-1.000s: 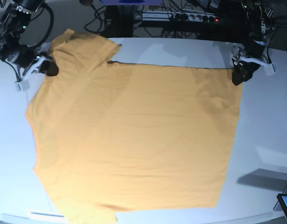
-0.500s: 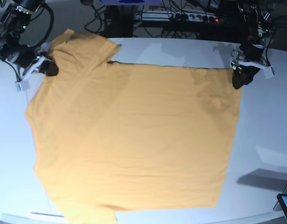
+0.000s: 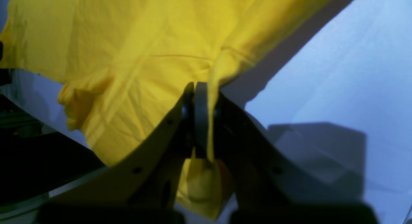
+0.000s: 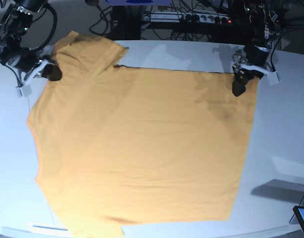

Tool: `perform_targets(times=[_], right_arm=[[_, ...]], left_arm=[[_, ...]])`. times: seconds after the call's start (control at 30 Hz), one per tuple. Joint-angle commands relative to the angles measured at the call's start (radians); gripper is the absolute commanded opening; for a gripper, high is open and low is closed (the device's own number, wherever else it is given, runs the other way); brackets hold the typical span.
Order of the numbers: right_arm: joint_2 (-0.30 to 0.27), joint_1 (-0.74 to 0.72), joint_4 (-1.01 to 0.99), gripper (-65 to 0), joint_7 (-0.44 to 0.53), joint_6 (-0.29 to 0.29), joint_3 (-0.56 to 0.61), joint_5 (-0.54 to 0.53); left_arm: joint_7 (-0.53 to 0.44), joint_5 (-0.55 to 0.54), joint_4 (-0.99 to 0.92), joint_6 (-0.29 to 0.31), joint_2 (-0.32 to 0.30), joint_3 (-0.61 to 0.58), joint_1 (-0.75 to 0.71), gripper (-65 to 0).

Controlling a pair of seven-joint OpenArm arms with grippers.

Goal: Fold the T-shirt properly
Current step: 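Lift both shoulder corners and pull them toward the robot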

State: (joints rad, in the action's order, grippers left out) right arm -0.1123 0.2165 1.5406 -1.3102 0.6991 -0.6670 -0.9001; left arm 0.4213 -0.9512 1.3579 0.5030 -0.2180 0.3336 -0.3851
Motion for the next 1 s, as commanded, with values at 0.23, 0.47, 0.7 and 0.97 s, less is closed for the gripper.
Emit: perform_targets(times=[0.23,0.47,0.7,0.97], right_arm=[[-0.010,-0.002,0.008,-64.7,-0.016,-0.001,-0.003,0.020],[-0.010,-0.001,0.008,-64.7,-0.016,-0.001,-0.003,0.020],[-0.010,0.004,0.014,-64.7,-0.016,-0.001,-0.003,0.022],[-0.017,0.028,0.042,-64.7,0.019,-0.001,-0.006,0.022]], left_arm=[[0.281,0.150,-0.042,-0.102,0.035,-0.014,-0.042,-41.1],[0.279,0.150,-0.050,-0.102,0.036,-0.014,-0.042,-65.0],[0.279,0.150,-0.039,-0.102,0.036,0.014,-0.051,-65.0],[0.285,0.150,0.061,-0.102,0.039,0.123,-0.110,-65.0]])
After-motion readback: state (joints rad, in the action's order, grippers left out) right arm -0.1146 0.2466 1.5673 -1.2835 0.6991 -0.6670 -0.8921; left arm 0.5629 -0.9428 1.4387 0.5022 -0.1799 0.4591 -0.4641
